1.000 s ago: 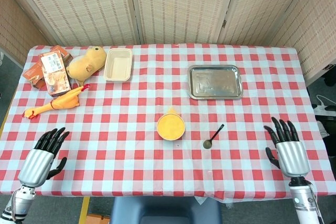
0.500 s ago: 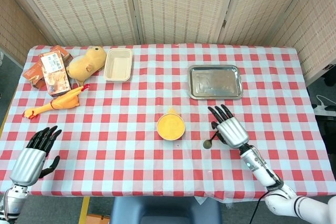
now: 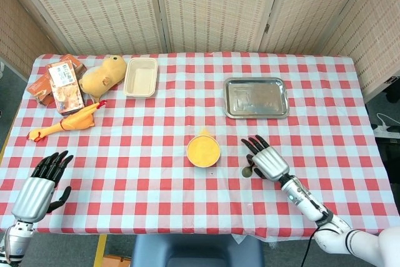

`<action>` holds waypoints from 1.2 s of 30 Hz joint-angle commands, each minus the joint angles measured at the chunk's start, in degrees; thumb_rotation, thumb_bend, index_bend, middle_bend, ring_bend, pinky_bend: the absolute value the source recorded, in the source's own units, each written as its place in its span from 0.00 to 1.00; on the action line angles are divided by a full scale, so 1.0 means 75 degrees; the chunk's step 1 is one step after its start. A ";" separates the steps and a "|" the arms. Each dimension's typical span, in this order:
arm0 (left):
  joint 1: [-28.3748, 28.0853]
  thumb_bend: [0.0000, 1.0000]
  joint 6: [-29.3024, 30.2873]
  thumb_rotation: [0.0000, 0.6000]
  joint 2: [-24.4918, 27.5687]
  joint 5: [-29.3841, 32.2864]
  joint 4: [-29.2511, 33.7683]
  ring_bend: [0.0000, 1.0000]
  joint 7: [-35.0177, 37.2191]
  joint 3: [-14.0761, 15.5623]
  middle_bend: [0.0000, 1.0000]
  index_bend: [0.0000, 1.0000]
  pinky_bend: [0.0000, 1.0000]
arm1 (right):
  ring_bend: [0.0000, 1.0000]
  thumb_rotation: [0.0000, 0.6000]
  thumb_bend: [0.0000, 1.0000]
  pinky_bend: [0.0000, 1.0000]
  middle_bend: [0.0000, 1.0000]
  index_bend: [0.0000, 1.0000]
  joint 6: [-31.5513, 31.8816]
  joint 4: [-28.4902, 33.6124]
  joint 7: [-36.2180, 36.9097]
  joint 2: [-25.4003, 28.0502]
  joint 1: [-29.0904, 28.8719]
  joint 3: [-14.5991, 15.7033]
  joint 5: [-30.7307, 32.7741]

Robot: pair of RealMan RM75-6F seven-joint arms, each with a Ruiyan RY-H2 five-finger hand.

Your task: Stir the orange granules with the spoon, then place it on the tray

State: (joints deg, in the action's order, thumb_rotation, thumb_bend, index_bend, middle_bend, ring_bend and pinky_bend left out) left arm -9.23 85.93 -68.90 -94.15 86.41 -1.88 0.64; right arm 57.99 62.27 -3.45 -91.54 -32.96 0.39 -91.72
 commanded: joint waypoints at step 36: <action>0.0040 0.45 0.0120 1.00 0.0053 -0.0039 -0.0028 0.00 0.0204 -0.0024 0.00 0.00 0.12 | 0.00 1.00 0.30 0.00 0.05 0.64 -0.0100 0.0003 -0.0244 -0.0241 -0.0165 -0.0041 0.0334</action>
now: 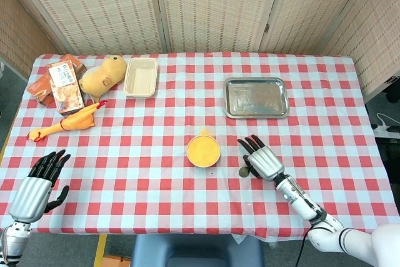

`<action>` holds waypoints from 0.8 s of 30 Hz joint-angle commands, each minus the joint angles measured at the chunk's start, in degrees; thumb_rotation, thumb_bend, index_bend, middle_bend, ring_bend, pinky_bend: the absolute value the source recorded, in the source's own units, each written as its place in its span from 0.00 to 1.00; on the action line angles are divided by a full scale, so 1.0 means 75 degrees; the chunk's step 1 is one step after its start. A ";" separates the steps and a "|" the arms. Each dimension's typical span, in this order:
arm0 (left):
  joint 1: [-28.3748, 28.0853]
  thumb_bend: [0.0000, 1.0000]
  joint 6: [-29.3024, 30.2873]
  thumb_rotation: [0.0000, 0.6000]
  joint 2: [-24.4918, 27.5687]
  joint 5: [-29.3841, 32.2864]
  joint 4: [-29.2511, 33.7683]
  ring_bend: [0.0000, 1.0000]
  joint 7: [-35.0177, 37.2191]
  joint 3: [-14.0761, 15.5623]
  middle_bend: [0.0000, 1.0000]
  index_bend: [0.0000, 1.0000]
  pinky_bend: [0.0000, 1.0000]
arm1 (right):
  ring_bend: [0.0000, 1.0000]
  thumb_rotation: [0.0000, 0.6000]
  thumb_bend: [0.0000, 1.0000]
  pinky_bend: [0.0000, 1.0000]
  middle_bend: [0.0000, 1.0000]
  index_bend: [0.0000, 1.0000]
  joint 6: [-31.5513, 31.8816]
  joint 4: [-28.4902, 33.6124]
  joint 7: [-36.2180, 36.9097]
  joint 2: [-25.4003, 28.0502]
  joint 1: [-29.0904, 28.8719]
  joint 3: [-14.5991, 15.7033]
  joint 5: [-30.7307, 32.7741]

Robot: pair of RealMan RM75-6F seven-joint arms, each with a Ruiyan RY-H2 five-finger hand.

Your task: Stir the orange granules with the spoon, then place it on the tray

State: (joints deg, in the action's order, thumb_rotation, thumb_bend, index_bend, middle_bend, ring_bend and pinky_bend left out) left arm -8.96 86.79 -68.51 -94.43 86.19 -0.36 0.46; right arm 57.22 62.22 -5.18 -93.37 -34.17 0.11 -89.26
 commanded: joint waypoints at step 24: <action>-0.0026 0.45 0.0002 1.00 0.0082 -0.0097 0.0039 0.00 0.0221 0.0032 0.00 0.00 0.12 | 0.00 1.00 0.30 0.00 0.06 0.65 -0.0277 0.1840 -0.1308 0.0510 -0.0650 -0.1372 0.1324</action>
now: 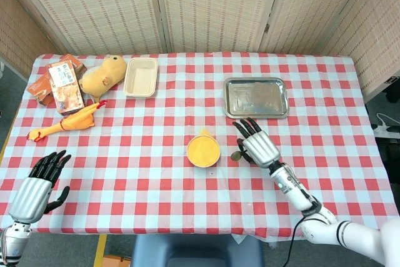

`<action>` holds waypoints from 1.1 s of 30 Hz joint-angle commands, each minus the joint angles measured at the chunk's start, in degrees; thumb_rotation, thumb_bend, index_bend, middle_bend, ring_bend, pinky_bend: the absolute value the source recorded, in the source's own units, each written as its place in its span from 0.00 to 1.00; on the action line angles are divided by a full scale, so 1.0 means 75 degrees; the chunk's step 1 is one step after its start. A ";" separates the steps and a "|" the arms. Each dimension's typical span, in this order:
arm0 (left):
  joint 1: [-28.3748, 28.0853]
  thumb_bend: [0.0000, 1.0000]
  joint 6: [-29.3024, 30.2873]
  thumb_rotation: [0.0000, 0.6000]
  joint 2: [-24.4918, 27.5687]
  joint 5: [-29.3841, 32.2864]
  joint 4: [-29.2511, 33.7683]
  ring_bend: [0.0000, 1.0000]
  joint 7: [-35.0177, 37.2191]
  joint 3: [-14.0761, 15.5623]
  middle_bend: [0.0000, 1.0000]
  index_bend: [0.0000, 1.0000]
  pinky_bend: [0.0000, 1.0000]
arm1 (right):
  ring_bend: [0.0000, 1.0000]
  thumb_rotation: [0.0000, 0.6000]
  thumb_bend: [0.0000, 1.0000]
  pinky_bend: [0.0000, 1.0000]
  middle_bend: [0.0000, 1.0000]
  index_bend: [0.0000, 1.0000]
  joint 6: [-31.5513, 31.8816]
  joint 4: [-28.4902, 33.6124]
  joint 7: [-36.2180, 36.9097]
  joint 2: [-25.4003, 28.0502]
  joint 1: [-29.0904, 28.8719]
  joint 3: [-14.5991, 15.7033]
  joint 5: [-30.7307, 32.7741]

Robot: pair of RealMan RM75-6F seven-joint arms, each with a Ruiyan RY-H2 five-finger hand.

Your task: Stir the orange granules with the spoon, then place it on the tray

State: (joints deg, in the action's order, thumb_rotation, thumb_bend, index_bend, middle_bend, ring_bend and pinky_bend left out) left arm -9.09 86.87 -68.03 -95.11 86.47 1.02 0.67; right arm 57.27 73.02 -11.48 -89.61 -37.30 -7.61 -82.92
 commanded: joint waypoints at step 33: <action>0.0020 0.46 0.0181 1.00 0.0189 -0.0322 -0.0010 0.00 0.0571 0.0168 0.00 0.00 0.12 | 0.00 1.00 0.30 0.00 0.06 0.23 -0.0058 0.2018 -0.5769 -0.1069 -0.3128 -0.1054 0.6968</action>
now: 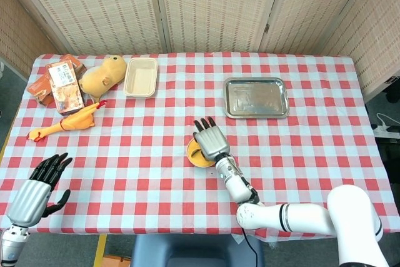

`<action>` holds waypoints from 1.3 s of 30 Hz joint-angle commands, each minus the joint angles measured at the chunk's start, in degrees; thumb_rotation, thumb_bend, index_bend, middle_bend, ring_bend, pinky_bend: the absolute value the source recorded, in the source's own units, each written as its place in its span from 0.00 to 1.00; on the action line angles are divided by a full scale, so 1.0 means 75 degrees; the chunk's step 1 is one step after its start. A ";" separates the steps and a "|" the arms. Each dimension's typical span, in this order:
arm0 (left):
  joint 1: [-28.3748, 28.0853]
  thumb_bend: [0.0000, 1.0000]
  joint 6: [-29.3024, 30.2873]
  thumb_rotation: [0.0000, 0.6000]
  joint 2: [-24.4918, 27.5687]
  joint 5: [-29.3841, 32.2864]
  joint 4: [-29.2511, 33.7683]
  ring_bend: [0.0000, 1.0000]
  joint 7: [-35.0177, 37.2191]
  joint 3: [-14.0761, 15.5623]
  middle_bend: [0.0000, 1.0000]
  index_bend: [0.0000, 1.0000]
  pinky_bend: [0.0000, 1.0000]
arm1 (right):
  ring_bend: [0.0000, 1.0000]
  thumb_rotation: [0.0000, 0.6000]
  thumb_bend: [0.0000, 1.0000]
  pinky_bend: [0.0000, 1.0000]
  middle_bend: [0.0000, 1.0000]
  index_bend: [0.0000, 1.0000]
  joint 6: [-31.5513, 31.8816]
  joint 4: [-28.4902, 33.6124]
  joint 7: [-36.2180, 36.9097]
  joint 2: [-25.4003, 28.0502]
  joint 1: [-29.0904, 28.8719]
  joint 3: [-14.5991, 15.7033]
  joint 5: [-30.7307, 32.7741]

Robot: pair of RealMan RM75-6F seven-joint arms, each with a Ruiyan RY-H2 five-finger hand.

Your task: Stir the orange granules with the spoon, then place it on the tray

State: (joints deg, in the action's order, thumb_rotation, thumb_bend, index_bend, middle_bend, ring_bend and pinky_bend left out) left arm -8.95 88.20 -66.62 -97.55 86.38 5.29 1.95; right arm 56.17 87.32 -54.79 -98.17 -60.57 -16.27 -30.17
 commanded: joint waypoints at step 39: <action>-0.0100 0.46 -0.0296 1.00 -0.0097 0.0226 0.0022 0.00 -0.0266 -0.0072 0.00 0.00 0.12 | 0.00 1.00 0.30 0.00 0.07 0.48 0.0180 -0.1960 0.3335 0.0035 0.1471 0.0956 -0.3627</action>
State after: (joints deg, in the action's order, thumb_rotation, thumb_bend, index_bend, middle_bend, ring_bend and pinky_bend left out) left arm -9.70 85.97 -67.35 -95.86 86.54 3.29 1.42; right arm 57.63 72.73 -29.88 -97.83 -49.54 -8.93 -57.33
